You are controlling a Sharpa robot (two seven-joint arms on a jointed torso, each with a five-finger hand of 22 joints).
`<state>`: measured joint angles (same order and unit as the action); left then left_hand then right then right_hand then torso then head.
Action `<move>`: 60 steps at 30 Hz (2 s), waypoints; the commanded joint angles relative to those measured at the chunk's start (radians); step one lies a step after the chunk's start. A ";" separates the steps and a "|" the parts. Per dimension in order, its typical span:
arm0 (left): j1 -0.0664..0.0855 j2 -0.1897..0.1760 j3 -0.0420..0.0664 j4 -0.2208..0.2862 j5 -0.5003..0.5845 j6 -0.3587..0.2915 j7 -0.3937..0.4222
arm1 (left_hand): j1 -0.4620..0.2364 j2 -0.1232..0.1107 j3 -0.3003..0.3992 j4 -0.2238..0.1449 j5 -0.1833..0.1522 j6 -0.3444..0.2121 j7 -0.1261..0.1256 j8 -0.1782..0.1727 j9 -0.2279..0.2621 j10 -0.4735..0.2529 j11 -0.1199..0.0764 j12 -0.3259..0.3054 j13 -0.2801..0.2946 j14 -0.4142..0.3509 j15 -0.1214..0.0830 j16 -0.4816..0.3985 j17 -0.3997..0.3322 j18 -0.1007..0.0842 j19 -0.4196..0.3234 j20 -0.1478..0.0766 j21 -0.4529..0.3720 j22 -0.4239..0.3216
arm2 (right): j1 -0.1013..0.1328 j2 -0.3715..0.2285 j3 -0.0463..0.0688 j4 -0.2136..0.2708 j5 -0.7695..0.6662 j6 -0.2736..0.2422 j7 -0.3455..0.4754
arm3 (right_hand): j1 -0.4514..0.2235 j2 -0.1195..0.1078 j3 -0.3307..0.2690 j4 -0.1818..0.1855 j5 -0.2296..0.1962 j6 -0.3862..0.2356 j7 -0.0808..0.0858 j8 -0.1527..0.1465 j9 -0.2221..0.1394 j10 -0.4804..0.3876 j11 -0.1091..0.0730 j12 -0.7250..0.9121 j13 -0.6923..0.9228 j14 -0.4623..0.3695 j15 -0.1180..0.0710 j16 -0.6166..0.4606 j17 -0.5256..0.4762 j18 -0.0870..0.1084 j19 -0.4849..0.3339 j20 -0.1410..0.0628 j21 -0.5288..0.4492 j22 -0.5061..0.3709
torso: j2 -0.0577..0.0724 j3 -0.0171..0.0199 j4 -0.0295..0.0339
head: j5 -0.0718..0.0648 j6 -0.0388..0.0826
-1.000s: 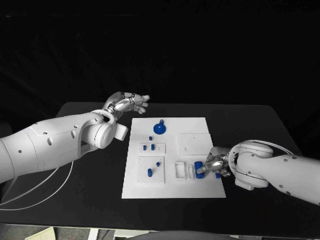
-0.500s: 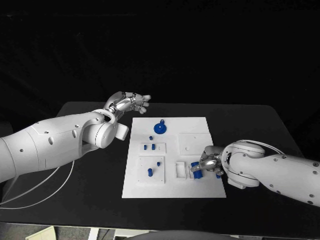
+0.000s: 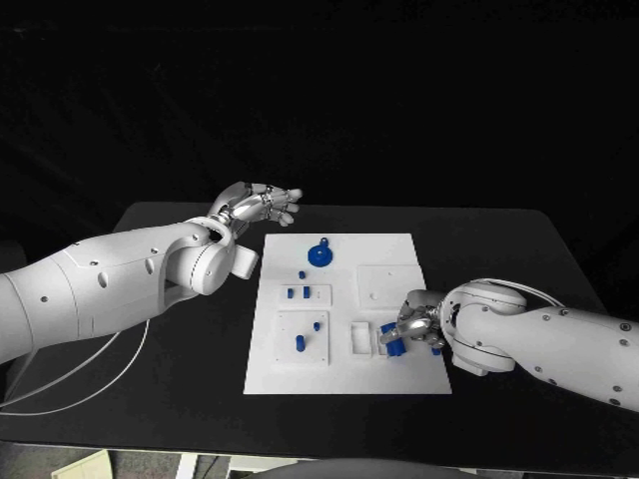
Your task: Assemble the parts on the task board
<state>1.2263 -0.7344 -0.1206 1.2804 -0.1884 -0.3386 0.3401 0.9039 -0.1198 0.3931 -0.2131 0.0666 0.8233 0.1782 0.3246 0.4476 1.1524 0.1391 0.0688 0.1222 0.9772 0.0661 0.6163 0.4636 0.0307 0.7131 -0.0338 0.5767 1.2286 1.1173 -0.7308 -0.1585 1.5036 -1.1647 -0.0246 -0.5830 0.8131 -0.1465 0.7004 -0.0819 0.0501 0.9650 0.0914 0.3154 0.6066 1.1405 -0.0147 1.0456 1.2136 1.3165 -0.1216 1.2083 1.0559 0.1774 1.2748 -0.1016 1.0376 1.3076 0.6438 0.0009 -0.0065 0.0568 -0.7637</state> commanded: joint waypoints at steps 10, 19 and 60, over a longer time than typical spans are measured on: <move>0.001 0.001 0.001 0.002 0.005 0.010 0.008 | -0.005 0.007 -0.003 -0.004 0.000 -0.006 -0.003 0.003 -0.001 -0.005 0.000 0.004 -0.002 0.006 0.002 -0.005 0.002 0.018 0.008 0.002 -0.006 0.000 | 0.012 -0.041 -0.004 0.059 0.081 -0.065 0.017 | -0.047 0.065 0.057 -0.074 -0.001 0.054 -0.005 -0.002 -0.014 0.033 -0.010 -0.003 0.001 0.001 -0.008 0.008 -0.001 0.084 -0.002 0.022 0.024 0.018 | 0.000 0.0002 -0.0013 | 0.003 0.000; 0.001 0.001 0.001 0.001 0.005 0.010 0.007 | -0.005 0.008 -0.003 -0.004 0.001 -0.006 -0.003 0.003 -0.001 -0.005 0.000 0.004 -0.002 0.006 0.002 -0.005 0.003 0.018 0.008 0.002 -0.006 0.000 | 0.058 -0.040 -0.001 0.093 0.178 -0.072 0.015 | -0.075 0.062 0.054 -0.078 -0.001 0.064 -0.007 -0.003 -0.017 0.038 -0.012 -0.005 0.003 0.002 -0.009 0.010 0.000 0.084 0.000 0.023 0.029 0.017 | 0.000 0.0000 -0.0006 | 0.002 0.002; 0.002 0.004 0.001 0.005 0.005 0.013 -0.003 | -0.008 0.008 -0.005 -0.004 0.001 -0.004 -0.004 0.005 -0.002 -0.005 0.000 0.004 -0.002 0.007 0.002 -0.008 0.005 0.018 0.009 0.003 -0.008 0.001 | 0.053 0.083 -0.036 -0.009 0.220 -0.007 -0.002 | -0.143 0.042 0.020 -0.083 -0.001 0.065 -0.006 -0.016 -0.025 0.035 -0.011 -0.014 0.008 -0.002 -0.009 0.008 -0.001 0.084 -0.006 0.022 0.031 0.015 | 0.000 0.0009 -0.0014 | 0.012 -0.005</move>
<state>1.2267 -0.7326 -0.1205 1.2820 -0.1878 -0.3372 0.3345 0.9000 -0.1159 0.3903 -0.2159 0.0666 0.8233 0.1782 0.3246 0.4470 1.1524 0.1391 0.0688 0.1207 0.9772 0.0662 0.6123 0.4669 0.0300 0.7167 -0.0302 0.5728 1.2287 1.1732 -0.6504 -0.1933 1.4968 -0.9283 -0.0447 -0.5860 0.6777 -0.1039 0.7270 -0.1651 0.0466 1.0109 0.0659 0.3049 0.5834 1.1726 -0.0288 1.0357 1.2206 1.3184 -0.1264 1.2122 1.0555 0.1784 1.2751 -0.0837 1.0641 1.3074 0.6444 0.0011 -0.0074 0.0681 -0.7695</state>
